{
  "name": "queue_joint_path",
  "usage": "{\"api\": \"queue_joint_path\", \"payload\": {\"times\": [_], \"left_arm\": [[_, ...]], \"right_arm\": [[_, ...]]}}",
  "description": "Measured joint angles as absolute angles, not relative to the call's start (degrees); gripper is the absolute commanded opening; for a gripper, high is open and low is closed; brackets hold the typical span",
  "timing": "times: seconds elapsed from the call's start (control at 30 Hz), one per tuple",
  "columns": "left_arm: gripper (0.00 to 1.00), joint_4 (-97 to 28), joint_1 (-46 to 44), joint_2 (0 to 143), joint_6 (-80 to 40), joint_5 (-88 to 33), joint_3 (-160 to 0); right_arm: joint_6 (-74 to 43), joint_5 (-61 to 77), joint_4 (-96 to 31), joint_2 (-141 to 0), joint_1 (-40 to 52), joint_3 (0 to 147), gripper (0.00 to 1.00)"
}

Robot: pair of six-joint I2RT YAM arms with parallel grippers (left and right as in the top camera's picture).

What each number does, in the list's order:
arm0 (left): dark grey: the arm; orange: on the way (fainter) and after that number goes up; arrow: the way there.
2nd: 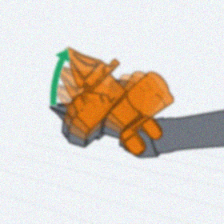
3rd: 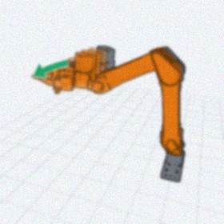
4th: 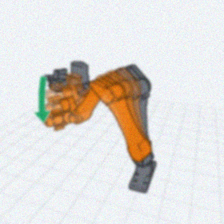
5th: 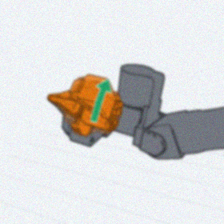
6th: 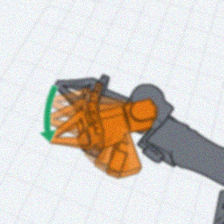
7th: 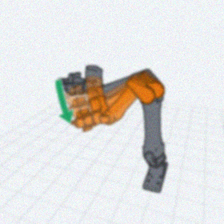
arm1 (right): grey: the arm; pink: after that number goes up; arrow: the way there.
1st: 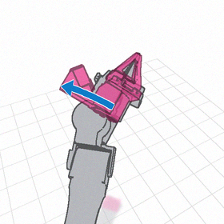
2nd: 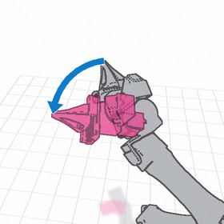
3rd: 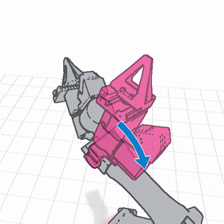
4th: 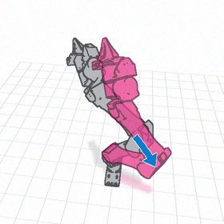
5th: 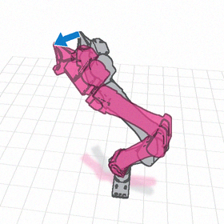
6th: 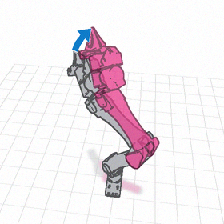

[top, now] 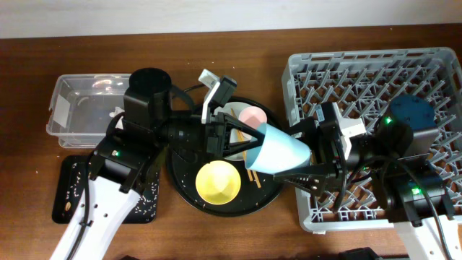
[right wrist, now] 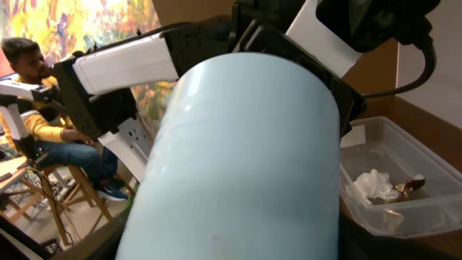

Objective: Sort waste into correct bins and load items into the dishwasher rack
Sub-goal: 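Hand the blue cup from the left gripper to the right gripper, then place the blue cup upside down in the dish rack with the right gripper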

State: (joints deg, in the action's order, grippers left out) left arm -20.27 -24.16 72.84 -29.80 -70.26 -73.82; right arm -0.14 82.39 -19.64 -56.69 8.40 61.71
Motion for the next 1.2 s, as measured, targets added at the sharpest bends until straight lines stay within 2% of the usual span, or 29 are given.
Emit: {"api": "queue_joint_path", "payload": {"times": [0.17,0.43,0.53,0.63,0.67,0.87,1.0,1.2], "left_arm": [[0.01,-21.6,-23.6,72.5,-27.9,-69.6,-73.9],[0.03,-31.7,-23.6,71.9,-22.7,-66.2,-75.7],[0.20,-33.7,-23.7,71.3,-22.9,-63.5,-76.2],[0.51,-34.3,-24.2,71.2,-23.8,-60.2,-76.2],[0.54,-34.5,-24.2,71.2,-24.0,-58.7,-76.1],[0.55,-34.8,-21.2,70.9,-24.3,-50.8,-76.1],[0.55,-38.4,-17.0,72.7,-24.2,-44.1,-74.6],[0.55,-39.8,-16.9,72.8,-24.2,-41.6,-74.4]], "right_arm": [[-2.8,81.8,-17.8,-56.9,8.0,61.6,0.45],[-6.2,81.8,-13.5,-57.5,8.7,60.5,0.46],[-8.9,81.0,-7.8,-57.9,8.7,60.2,0.46],[-10.8,80.1,-4.3,-57.9,8.7,60.1,0.47],[-11.2,79.8,-4.1,-57.9,8.7,60.1,0.48],[-14.8,76.5,-3.8,-58.3,5.7,60.1,0.50],[-21.4,74.3,-2.3,-57.4,-2.5,61.2,0.49],[-25.2,66.1,-3.9,-63.3,-12.1,61.4,0.50]]}}
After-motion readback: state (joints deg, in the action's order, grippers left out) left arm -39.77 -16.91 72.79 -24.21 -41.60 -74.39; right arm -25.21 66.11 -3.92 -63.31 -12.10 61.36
